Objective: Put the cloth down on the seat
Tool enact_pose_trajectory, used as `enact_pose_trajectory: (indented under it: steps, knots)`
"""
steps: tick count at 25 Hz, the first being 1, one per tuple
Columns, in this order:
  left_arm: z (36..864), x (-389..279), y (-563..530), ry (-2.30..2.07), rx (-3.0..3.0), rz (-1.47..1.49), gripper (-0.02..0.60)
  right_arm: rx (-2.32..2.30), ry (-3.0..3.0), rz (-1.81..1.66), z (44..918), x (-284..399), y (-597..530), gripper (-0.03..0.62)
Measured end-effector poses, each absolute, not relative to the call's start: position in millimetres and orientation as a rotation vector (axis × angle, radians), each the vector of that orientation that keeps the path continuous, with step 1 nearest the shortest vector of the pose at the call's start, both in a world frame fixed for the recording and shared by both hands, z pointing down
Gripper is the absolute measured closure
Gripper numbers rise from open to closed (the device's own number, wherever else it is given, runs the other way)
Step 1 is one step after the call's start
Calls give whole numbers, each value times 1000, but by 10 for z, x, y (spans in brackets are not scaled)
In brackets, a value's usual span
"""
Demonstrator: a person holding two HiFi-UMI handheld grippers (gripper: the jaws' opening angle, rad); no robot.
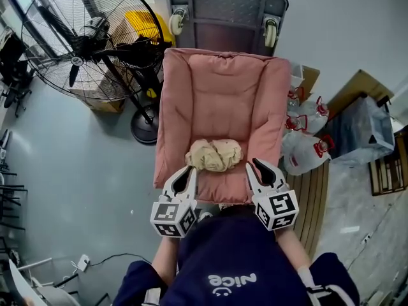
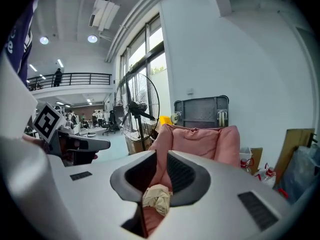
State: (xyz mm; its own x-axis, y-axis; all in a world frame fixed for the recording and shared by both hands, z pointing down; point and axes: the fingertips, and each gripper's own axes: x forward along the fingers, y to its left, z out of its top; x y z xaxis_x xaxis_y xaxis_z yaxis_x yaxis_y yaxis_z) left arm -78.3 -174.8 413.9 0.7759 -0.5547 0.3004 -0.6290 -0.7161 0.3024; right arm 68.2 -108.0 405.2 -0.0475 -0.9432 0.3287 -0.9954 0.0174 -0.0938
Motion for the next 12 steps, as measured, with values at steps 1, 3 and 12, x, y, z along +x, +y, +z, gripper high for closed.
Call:
enact_pose_trajectory:
  steps: [1,3,12]
  knots:
    - [4126,-795,-1747,-902,2575,249,540,2029,-2129,460,4056,662,-1073,508]
    - [4098,-805,-1739,-904,2584,233,554,2017,-2159,486,4058,634,-1057,525]
    - [4067,-795,-1684,-910,2600,224,561,2002,-2106,399,4076,637,-1003,539]
